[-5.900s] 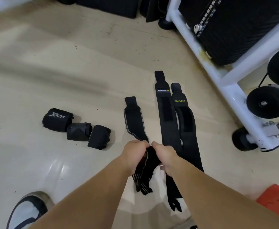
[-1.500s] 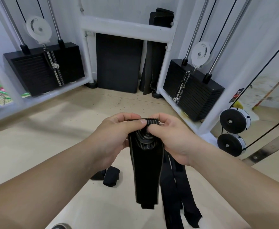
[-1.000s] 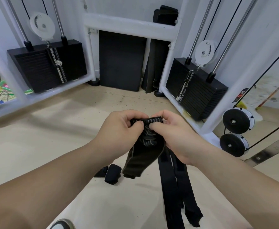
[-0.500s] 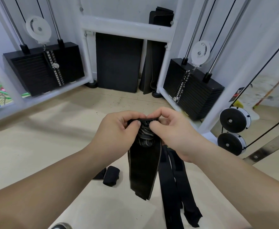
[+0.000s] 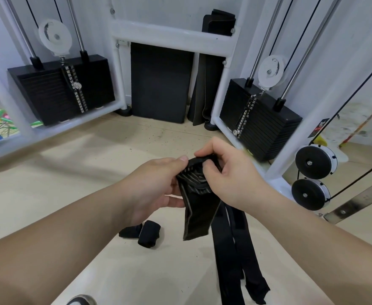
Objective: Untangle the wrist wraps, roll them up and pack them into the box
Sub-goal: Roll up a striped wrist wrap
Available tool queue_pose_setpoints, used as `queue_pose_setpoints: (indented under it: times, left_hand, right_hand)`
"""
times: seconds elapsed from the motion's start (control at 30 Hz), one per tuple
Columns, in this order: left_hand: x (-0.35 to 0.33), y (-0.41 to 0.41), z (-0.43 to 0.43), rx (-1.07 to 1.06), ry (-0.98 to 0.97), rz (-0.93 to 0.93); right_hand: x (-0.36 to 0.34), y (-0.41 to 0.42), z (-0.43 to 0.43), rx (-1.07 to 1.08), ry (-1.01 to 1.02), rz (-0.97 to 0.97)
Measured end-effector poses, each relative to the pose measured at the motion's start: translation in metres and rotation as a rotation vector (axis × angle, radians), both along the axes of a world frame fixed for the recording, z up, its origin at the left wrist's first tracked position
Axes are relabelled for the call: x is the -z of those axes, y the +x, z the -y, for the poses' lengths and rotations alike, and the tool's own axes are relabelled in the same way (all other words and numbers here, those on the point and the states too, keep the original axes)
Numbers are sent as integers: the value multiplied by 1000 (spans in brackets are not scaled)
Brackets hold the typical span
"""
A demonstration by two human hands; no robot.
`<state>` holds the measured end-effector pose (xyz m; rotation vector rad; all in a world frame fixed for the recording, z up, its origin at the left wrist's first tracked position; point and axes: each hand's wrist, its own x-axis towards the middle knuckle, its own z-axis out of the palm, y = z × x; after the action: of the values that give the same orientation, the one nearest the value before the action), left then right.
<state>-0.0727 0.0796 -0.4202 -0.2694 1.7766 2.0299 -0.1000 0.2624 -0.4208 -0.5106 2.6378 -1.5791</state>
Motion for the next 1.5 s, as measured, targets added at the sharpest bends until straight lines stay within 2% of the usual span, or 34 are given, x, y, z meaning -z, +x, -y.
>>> queue_pose_setpoints:
  times: [0.1,0.2,0.3,0.43,0.53,0.67,0.77,0.9,0.97,1.13,1.23,1.3,1.43,1.5]
  left_hand:
    - [4,-1,2,-2,-33,-71]
    - [11,-4,2,-64,-149,-155]
    - [13,-5,0,-123,-303,-219]
    - [11,-3,-2,-143,-376,-356]
    - [10,-3,2,-136,-418,-505]
    - [11,-2,3,-69,-525,-641]
    - [10,-1,3,-63,-509,-585]
    - [7,-2,2,-33,-209,-171]
    - [5,-2,-2,4,-113,-46]
    - [7,-1,-7,-49,41,25]
    - [4,-2,-3,-109,166,-4]
    - [4,-2,-2,-128,148,-35]
    - [7,-2,-1,-144,18,-145]
    - [6,-2,1,-144,-79,-240]
  right_hand:
    - [2,-1,0,-3,-2,-14]
    - [3,1,3,25,-71,67]
    - [3,2,9,63,-236,264]
    - [-2,-2,1,-1,-444,565]
    - [-2,-2,-7,-160,-414,673]
    - [2,-3,-6,-99,-347,604]
    - [2,-2,-3,-15,-315,513]
    - [3,-2,0,36,-342,434]
    - [3,-1,1,40,-289,343]
    - [4,-2,6,14,-69,18]
    - [4,0,8,-3,-23,-46]
    - [3,2,8,-6,-108,65]
    - [-5,1,3,-34,-400,484]
    - [-7,0,-1,-105,-423,637]
